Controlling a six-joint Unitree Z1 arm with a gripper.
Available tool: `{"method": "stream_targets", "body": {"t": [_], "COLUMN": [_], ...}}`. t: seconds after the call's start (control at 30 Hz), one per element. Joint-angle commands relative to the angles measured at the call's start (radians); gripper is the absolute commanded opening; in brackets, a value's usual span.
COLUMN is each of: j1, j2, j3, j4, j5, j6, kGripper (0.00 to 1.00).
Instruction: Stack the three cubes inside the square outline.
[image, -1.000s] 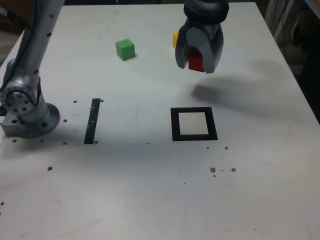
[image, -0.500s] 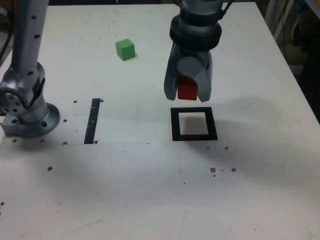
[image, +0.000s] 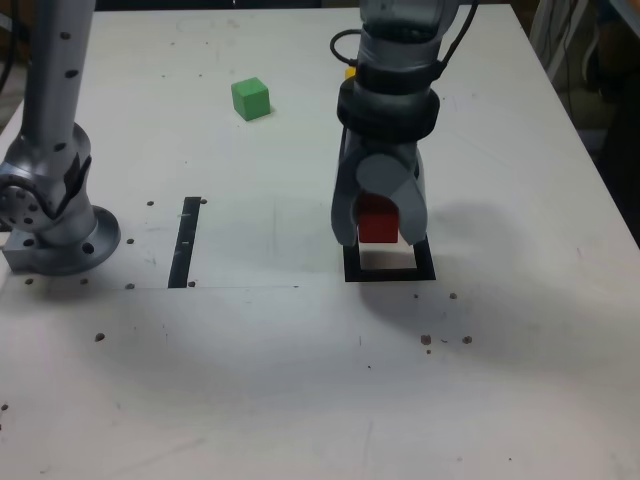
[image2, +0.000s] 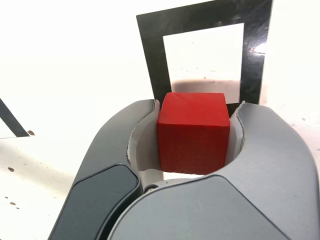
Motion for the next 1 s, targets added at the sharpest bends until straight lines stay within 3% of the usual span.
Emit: {"method": "stream_targets", "body": {"t": [0.0,0.47,0.7,0.83,0.97], "j1": [-0.004,-0.006,-0.006,-0.006,-0.006], "j2": [-0.004,0.042,0.054,0.065,0.07], "j3": [0.022,0.062,0.065,0.06,0.05], "j4": [-0.021,-0.09,-0.09,-0.092,-0.094], "j5": [0.003,0.035,0.045,0.045,0.046], "j6": [-0.002,0.002,0.003,0.009,0.022], "kGripper": [0.2,0.2,0.29,0.41,0.72]}}
